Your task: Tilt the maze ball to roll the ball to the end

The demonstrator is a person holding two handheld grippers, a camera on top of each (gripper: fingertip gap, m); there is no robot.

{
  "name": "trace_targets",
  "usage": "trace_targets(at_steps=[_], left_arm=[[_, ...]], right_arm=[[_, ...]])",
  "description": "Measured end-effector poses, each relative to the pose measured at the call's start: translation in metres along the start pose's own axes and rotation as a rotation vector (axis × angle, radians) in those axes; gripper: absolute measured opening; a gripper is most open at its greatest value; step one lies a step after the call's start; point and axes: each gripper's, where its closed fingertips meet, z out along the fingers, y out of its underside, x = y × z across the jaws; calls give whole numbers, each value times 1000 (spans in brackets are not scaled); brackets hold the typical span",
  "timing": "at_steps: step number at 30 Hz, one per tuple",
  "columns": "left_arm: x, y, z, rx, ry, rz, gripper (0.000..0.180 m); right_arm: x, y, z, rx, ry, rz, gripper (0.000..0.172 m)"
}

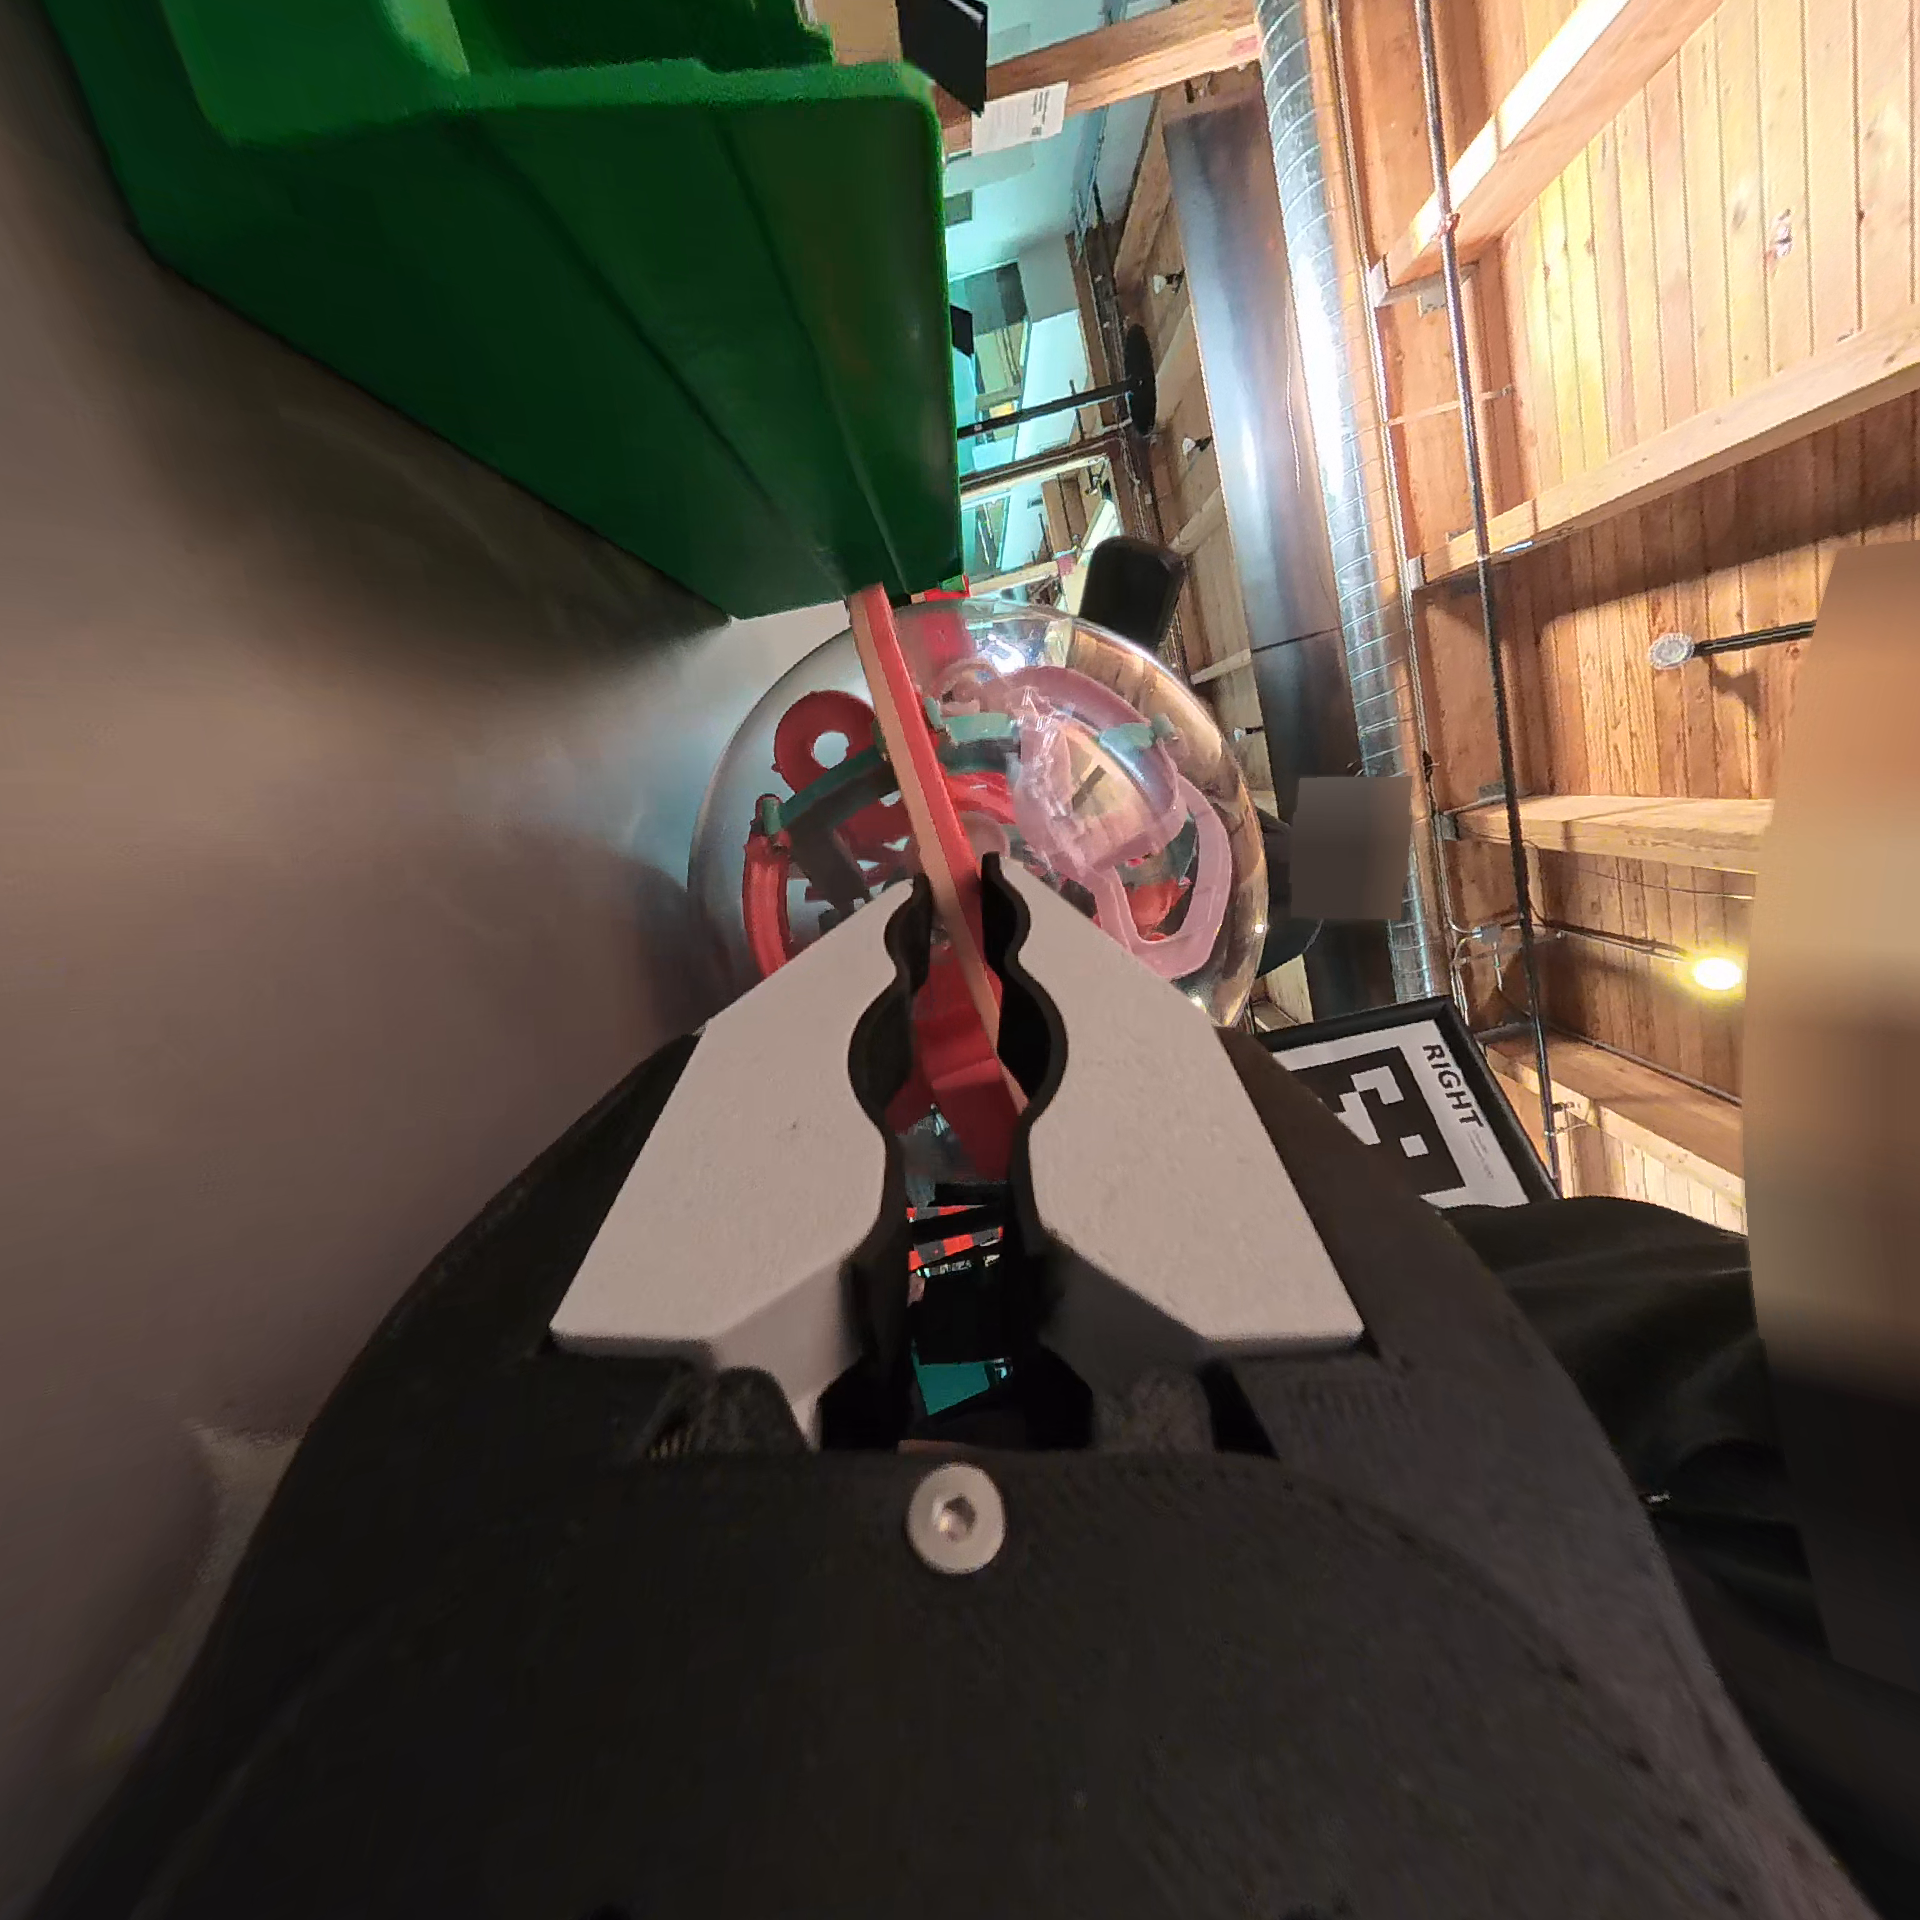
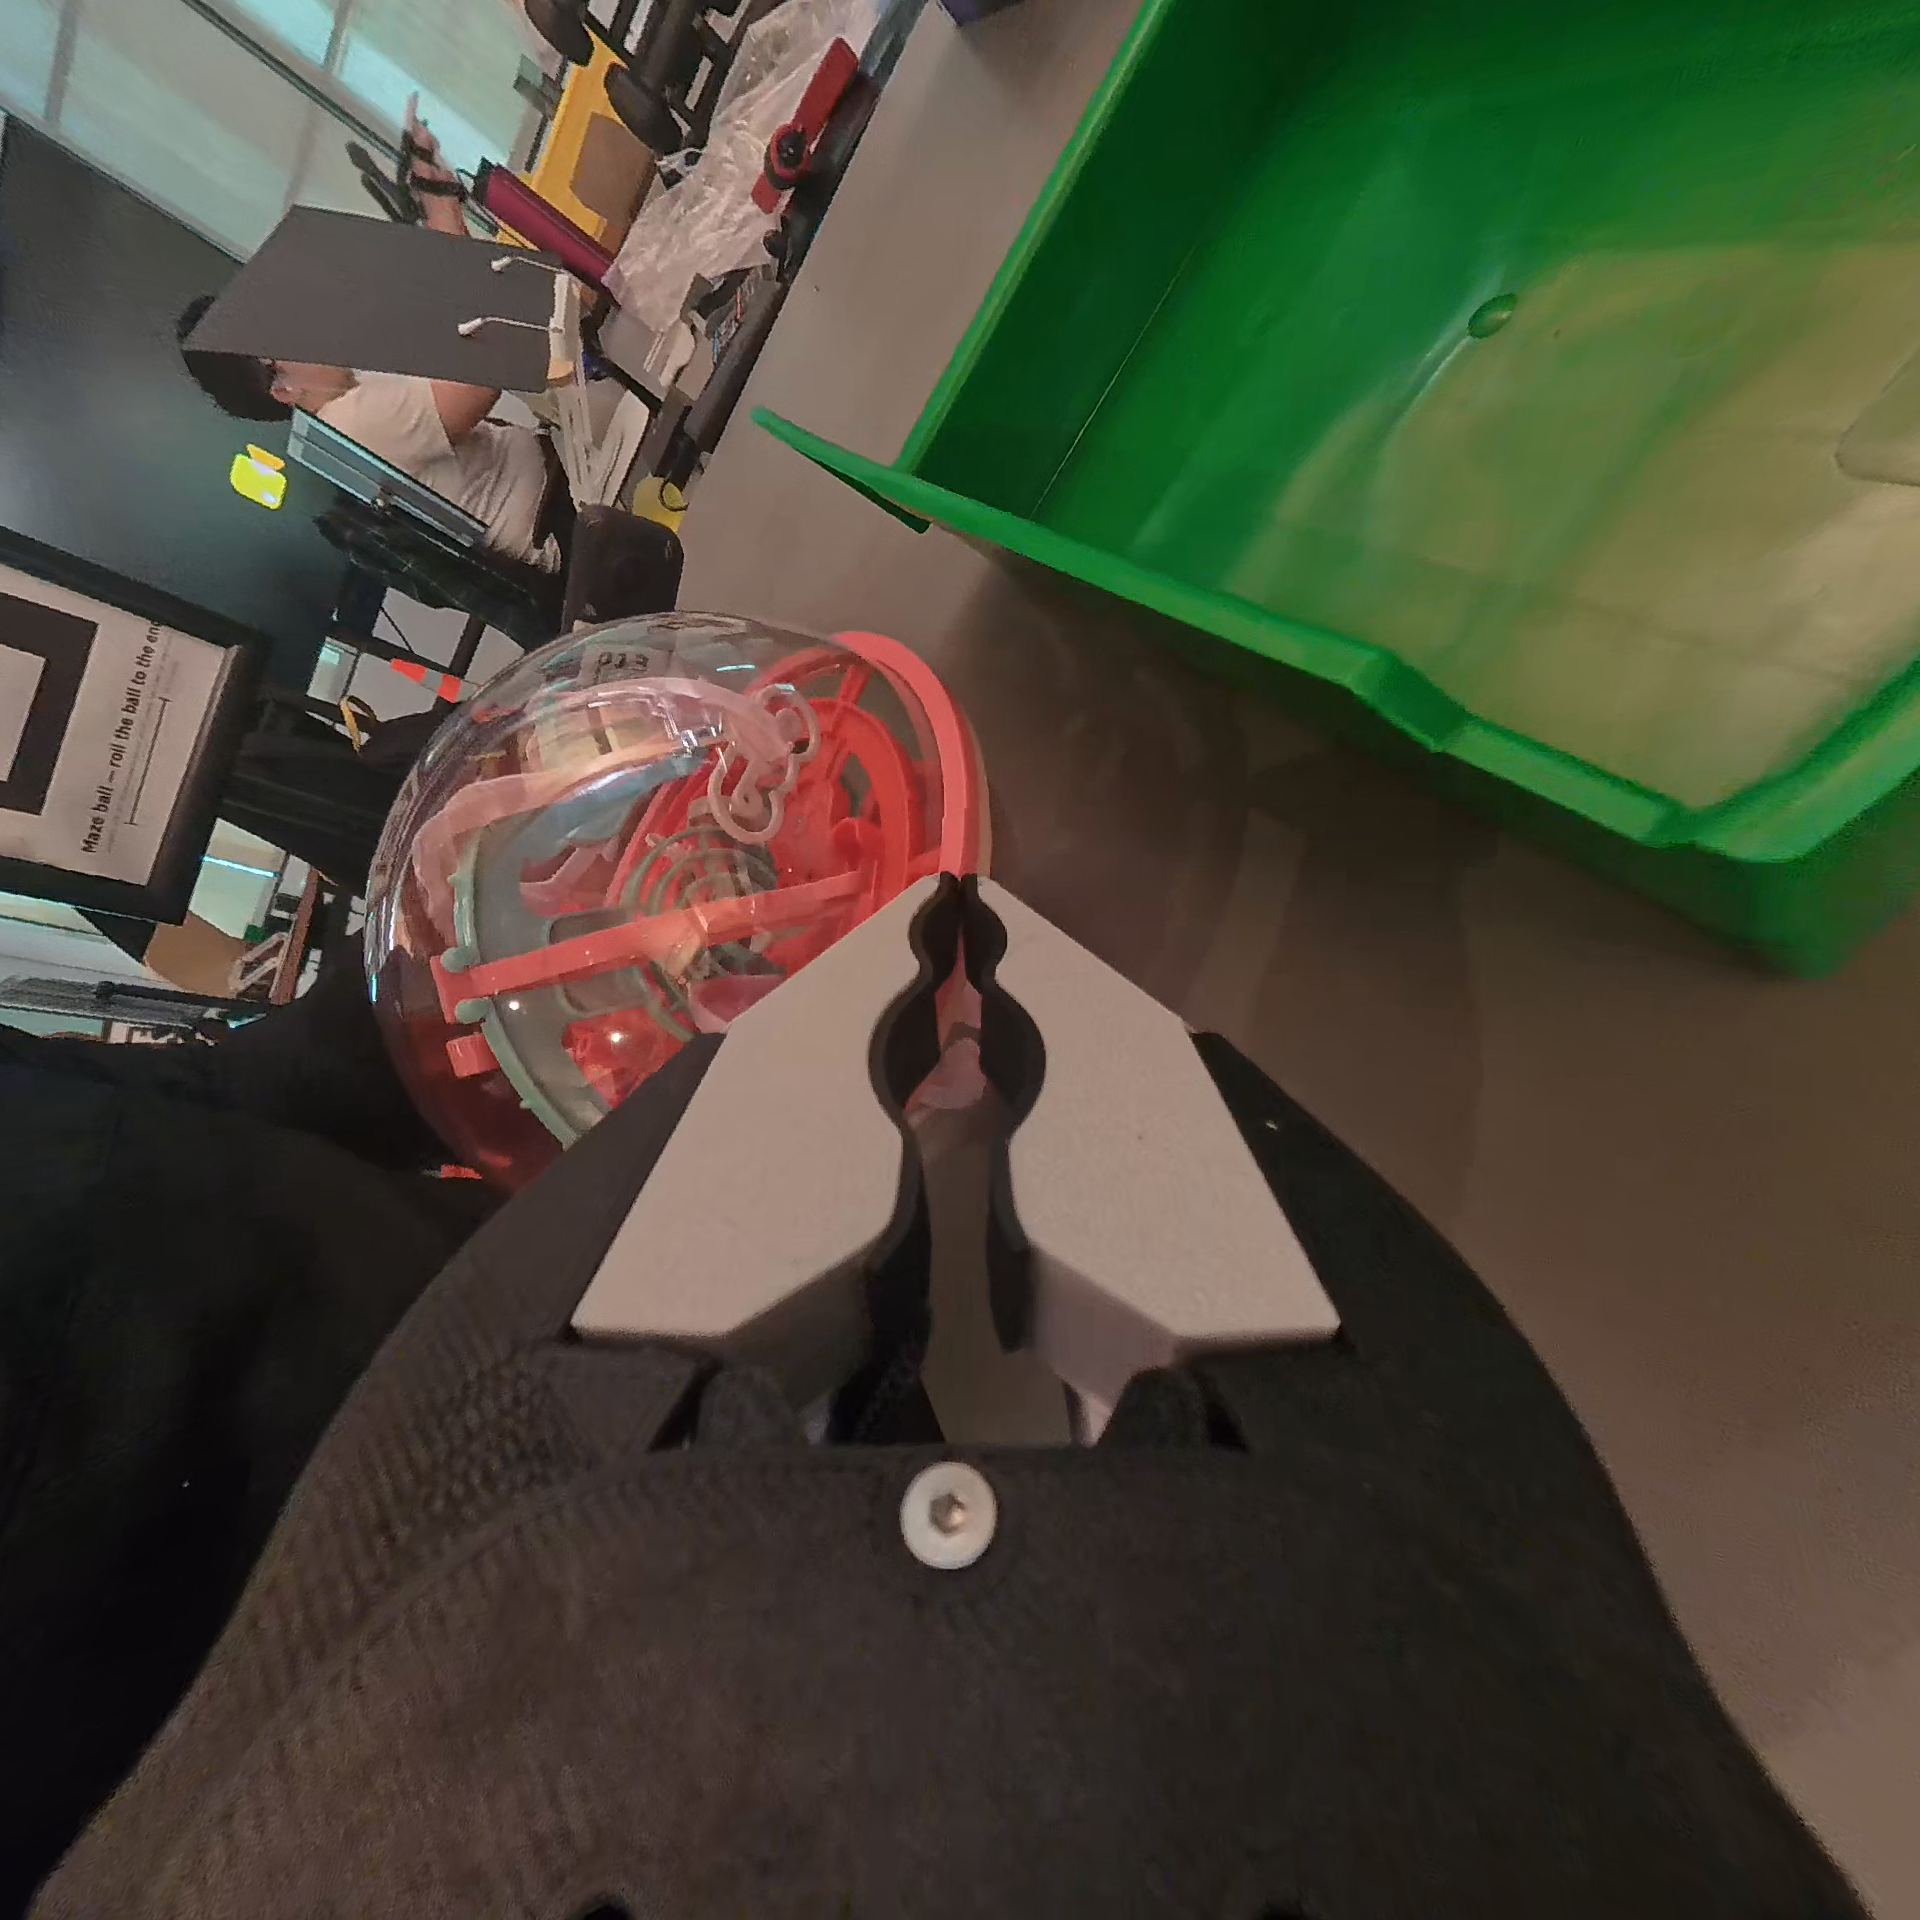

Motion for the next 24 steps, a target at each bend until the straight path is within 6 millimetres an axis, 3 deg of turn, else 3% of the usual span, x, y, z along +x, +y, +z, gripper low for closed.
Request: trace_targets(at_steps=[24], left_arm=[[11, -16, -8, 42, -14, 90, 7]], right_arm=[[-20, 10, 2, 94, -25, -50, 2]])
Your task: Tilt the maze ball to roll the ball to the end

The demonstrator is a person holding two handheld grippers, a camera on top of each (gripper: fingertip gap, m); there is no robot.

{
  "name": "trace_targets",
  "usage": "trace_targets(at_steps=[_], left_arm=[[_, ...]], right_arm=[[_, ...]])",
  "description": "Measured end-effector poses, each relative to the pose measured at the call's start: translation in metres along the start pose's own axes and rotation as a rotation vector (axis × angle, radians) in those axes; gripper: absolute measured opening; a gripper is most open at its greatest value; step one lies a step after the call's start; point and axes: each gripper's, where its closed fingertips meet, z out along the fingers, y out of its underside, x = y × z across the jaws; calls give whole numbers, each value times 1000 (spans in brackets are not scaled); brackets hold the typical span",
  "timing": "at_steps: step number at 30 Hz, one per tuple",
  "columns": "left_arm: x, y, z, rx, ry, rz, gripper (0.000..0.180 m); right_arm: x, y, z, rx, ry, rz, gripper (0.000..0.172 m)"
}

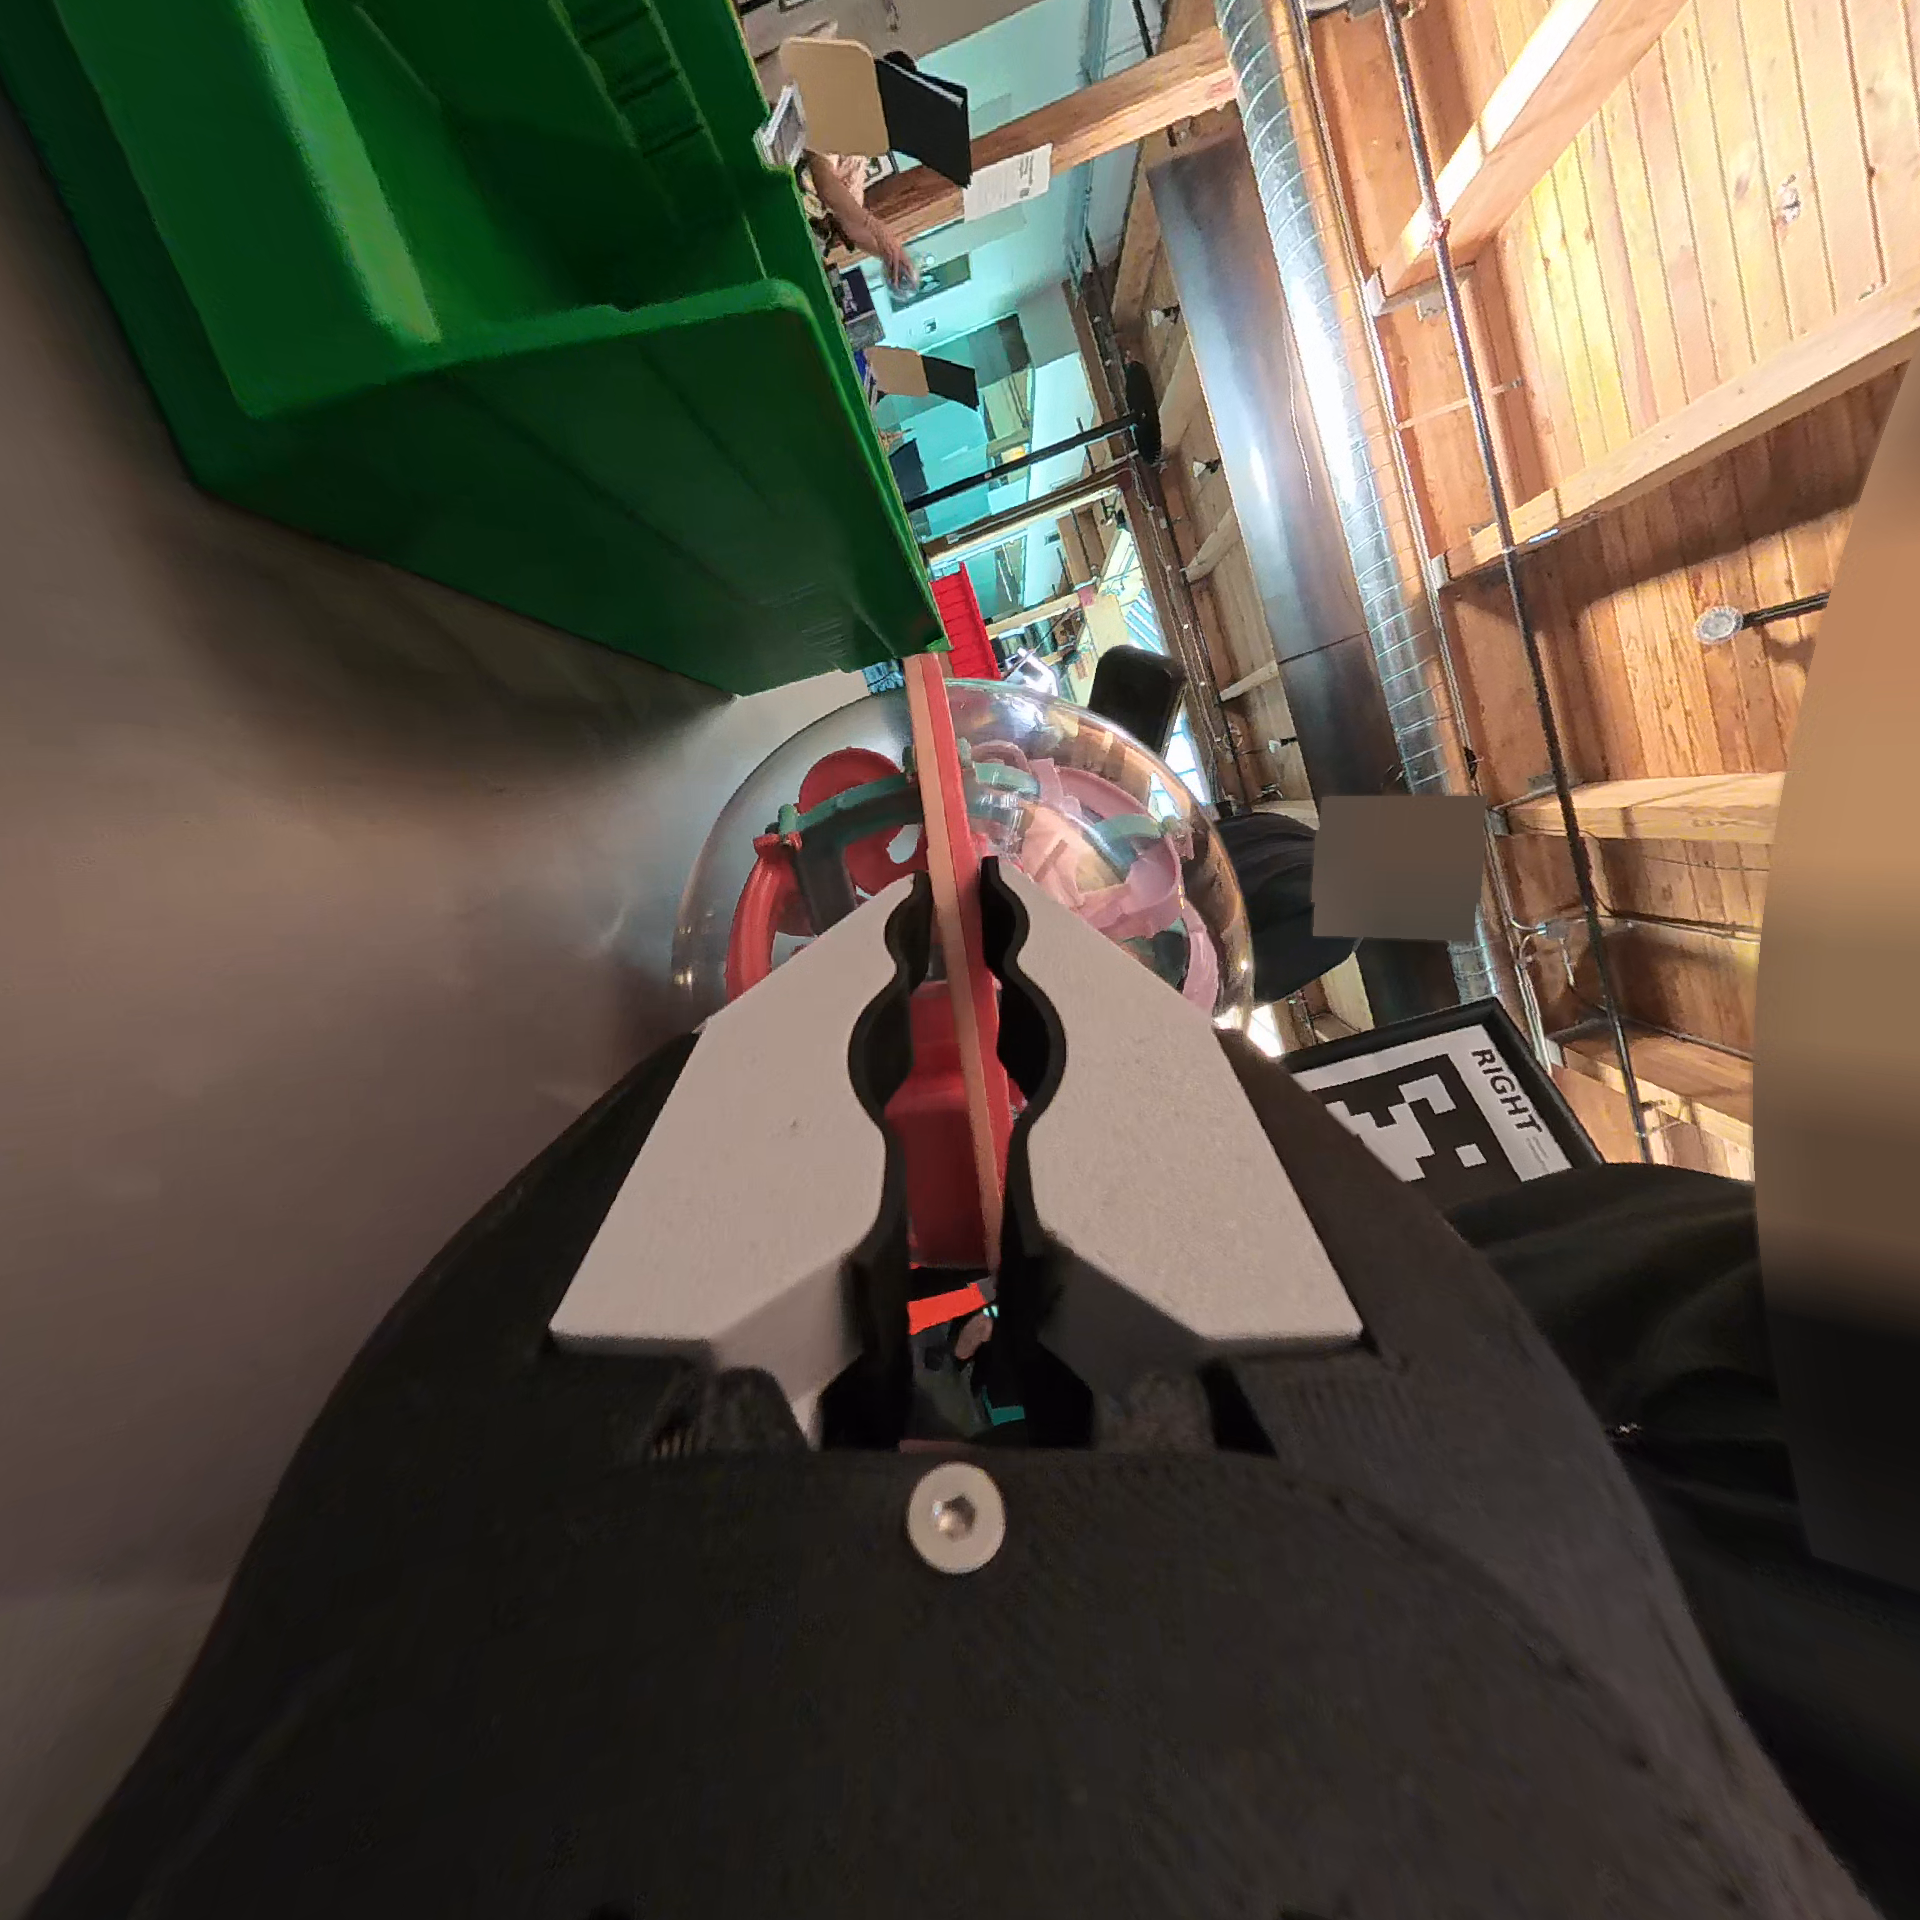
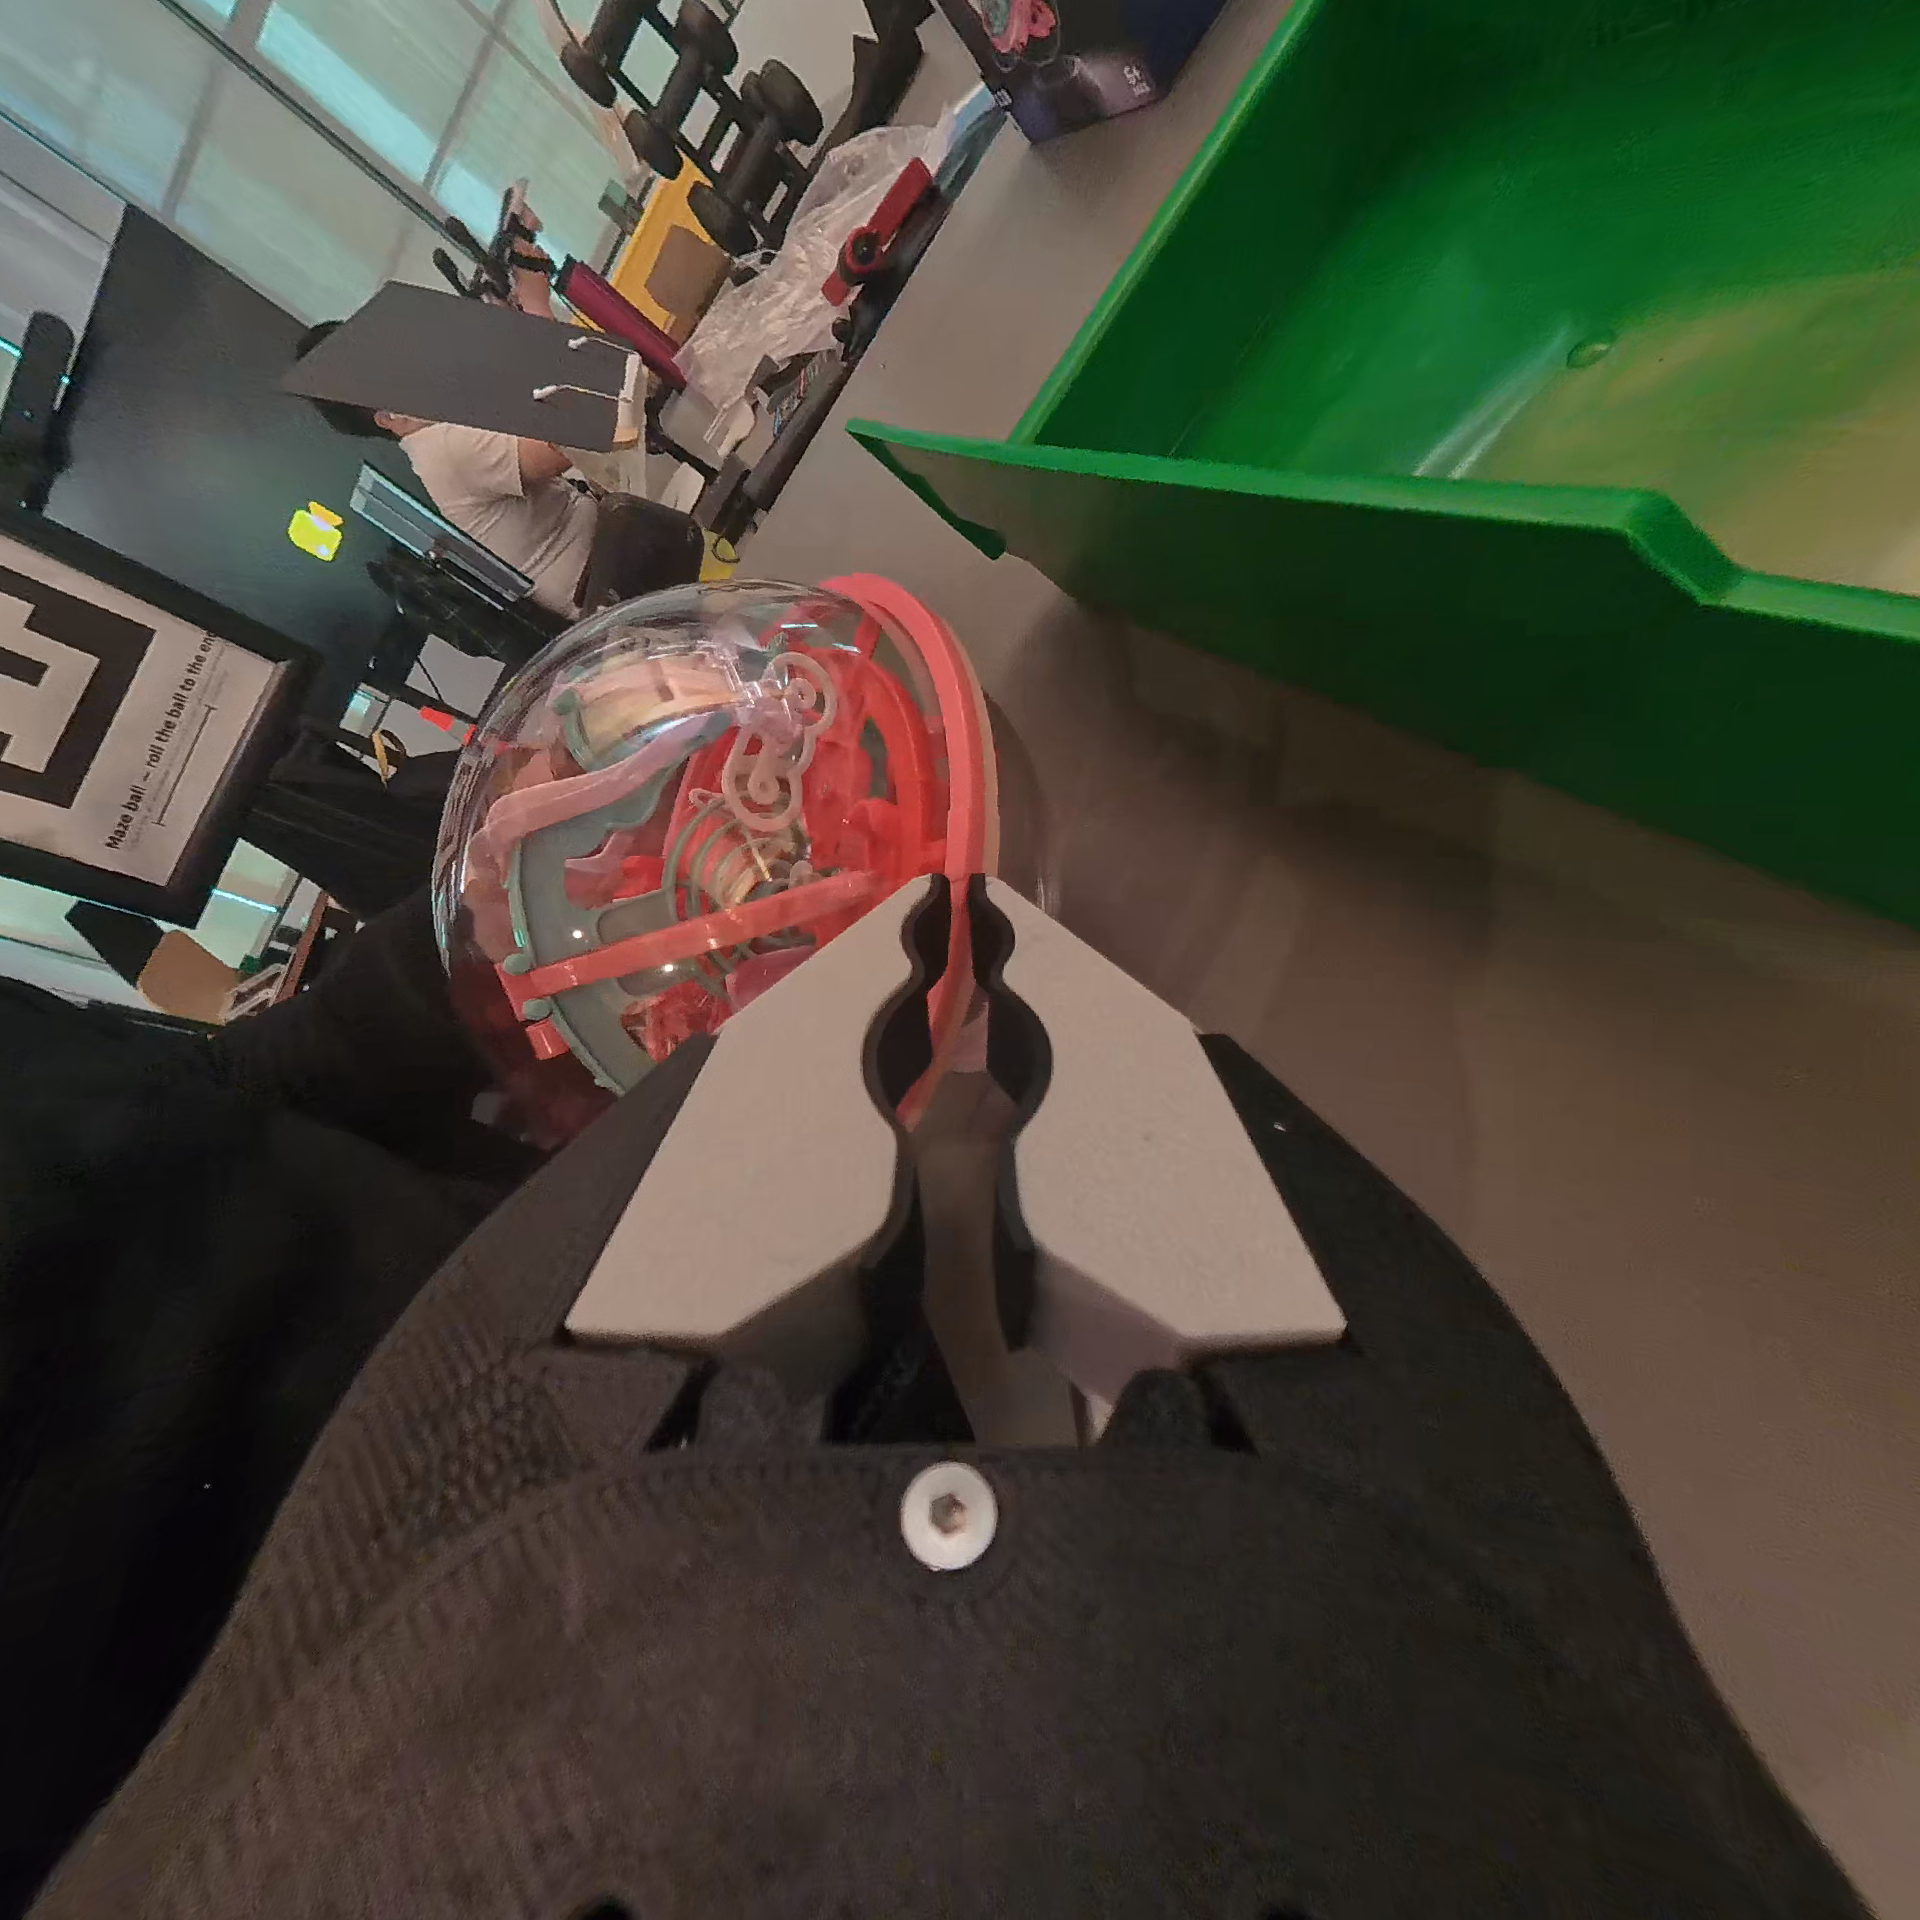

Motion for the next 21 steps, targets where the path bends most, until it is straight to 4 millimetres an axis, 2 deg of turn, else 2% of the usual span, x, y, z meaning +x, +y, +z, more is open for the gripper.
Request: trace_targets(at_steps=[8, 21], left_arm=[[0, -6, 3, 8, -17, 5, 7], [-10, -16, 8, 19, -41, -93, 7]], right_arm=[[2, 2, 0, 7, -9, 19, 1], [4, 7, 1, -32, -22, 108, 0]])
